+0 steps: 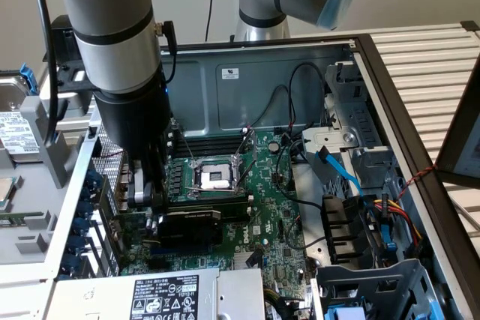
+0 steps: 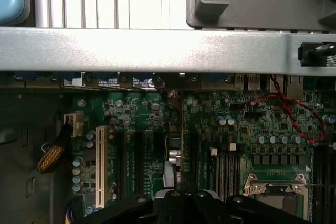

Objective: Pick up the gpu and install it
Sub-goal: 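Press down on the gpu until it lock into place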

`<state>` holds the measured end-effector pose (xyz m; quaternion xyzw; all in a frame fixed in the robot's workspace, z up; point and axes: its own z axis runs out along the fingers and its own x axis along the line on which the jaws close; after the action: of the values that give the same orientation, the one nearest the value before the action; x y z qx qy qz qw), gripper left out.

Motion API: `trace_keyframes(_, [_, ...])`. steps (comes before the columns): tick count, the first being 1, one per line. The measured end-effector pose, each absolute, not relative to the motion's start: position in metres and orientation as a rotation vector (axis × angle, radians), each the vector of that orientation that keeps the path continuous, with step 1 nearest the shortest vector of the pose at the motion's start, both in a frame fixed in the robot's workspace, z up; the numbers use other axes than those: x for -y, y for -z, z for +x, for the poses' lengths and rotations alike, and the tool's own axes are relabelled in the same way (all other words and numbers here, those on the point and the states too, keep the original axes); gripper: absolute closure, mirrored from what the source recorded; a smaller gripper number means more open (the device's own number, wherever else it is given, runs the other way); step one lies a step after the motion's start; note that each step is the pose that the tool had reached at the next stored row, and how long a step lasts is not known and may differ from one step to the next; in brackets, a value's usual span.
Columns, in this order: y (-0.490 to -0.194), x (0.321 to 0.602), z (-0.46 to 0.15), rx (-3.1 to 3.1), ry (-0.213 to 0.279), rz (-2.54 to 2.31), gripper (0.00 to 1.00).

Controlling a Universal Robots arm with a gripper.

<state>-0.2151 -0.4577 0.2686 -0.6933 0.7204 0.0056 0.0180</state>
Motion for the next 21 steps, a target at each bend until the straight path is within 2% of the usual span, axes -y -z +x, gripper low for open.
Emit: trace_keyframes(21, [-0.2685, 0.4584, -0.2154, -2.249, -0.061, -2.163, 0.89])
